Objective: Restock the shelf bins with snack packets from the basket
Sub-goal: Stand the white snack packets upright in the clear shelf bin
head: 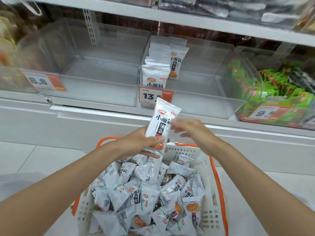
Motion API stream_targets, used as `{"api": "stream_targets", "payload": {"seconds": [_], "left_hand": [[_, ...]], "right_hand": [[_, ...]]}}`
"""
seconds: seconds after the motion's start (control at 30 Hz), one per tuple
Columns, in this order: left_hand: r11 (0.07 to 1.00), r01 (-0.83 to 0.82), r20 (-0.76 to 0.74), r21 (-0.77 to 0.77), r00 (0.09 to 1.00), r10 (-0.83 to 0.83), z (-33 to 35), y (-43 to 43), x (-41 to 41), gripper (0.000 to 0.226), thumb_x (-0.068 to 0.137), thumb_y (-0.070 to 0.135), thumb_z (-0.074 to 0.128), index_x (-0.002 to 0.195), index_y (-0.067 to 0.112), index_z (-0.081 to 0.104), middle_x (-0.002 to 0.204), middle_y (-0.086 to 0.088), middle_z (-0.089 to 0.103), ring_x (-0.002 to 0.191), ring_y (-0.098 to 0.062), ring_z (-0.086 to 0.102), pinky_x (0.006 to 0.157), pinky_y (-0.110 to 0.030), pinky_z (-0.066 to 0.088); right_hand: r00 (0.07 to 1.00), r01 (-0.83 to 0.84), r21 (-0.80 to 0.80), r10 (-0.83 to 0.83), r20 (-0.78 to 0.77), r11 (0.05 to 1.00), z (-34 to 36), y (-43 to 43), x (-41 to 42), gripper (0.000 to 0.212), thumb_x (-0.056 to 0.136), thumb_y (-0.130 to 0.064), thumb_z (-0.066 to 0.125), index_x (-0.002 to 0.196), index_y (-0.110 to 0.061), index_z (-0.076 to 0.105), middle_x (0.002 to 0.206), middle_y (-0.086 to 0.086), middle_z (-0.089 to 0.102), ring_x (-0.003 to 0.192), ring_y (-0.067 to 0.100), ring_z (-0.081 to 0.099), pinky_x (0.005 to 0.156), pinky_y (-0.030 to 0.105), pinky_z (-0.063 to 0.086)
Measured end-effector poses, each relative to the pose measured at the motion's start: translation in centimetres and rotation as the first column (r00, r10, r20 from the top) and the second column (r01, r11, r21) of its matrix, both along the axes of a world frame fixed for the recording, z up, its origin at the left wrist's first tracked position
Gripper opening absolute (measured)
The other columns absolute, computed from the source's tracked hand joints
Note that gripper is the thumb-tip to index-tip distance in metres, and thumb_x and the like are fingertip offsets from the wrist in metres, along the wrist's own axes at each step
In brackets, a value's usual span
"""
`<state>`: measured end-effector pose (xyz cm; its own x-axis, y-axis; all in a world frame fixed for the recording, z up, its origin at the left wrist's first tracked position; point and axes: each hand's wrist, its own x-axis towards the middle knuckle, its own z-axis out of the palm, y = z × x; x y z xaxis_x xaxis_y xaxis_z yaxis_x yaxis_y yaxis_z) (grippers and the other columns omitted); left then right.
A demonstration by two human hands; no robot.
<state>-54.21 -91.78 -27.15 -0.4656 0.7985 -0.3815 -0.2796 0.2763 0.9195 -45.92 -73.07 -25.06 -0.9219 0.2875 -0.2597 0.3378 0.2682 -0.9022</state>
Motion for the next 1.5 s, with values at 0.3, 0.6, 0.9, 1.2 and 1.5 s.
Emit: {"api": "stream_targets", "payload": {"seconds": [0.3, 0.6, 0.9, 1.2, 1.5], "left_hand": [[0.999, -0.010, -0.535, -0.047, 0.845, -0.017, 6.1, 1.8, -2.5, 0.042, 0.085, 0.028, 0.074, 0.122, 0.020, 0.056, 0.113, 0.010, 0.067, 0.104, -0.007, 0.065, 0.075, -0.040, 0.061], [0.983, -0.180, -0.829, 0.042, 0.543, 0.135, 14.9, 8.3, -9.4, 0.022, 0.090, 0.035, 0.067, 0.108, 0.023, 0.061, 0.101, 0.005, 0.064, 0.089, -0.012, 0.063, 0.069, -0.024, 0.051], [0.928, -0.259, -0.949, -0.267, 0.240, -0.206, 13.1, 15.7, -18.6, 0.033, 0.099, 0.013, 0.041, 0.127, 0.016, 0.058, 0.135, -0.005, 0.057, 0.119, -0.025, 0.055, 0.098, -0.029, 0.044], [0.879, -0.312, -0.924, -0.360, -0.009, -0.381, 11.8, 19.0, -23.0, 0.038, 0.101, 0.017, 0.031, 0.128, 0.019, 0.058, 0.141, -0.008, 0.051, 0.126, -0.030, 0.048, 0.106, -0.039, 0.040], [0.890, -0.255, -0.915, -0.377, -0.049, -0.401, 11.8, 19.0, -23.5, 0.036, 0.102, 0.031, 0.034, 0.123, 0.031, 0.063, 0.132, -0.004, 0.058, 0.122, -0.030, 0.050, 0.105, -0.045, 0.040]], "right_hand": [[0.945, 0.103, -0.037, -0.110, -0.309, 0.994, 2.8, 0.3, -0.4, 0.029, 0.082, 0.001, 0.072, 0.109, -0.004, 0.063, 0.101, 0.004, 0.074, 0.090, 0.010, 0.070, 0.079, 0.023, 0.053], [0.786, 0.330, 0.182, -0.163, -0.597, 0.926, 10.0, 5.1, -6.0, 0.024, 0.085, 0.001, 0.069, 0.105, -0.010, 0.060, 0.096, -0.006, 0.070, 0.083, -0.003, 0.067, 0.068, 0.012, 0.051], [0.957, 0.286, 0.434, -0.233, -0.171, 0.855, 3.4, 11.4, -17.5, 0.023, 0.083, -0.016, 0.070, 0.102, -0.004, 0.066, 0.101, 0.012, 0.071, 0.096, 0.028, 0.067, 0.075, 0.034, 0.051], [0.972, 0.222, 0.276, -0.191, -0.136, 0.935, 1.5, 11.4, -22.2, 0.022, 0.088, -0.008, 0.061, 0.109, -0.016, 0.063, 0.115, 0.003, 0.068, 0.101, 0.018, 0.063, 0.083, 0.027, 0.048], [0.981, 0.150, 0.116, -0.133, -0.143, 0.982, 2.3, 12.9, -21.0, 0.017, 0.095, -0.014, 0.060, 0.113, -0.015, 0.059, 0.102, -0.003, 0.062, 0.081, 0.006, 0.060, 0.076, 0.020, 0.045]]}}
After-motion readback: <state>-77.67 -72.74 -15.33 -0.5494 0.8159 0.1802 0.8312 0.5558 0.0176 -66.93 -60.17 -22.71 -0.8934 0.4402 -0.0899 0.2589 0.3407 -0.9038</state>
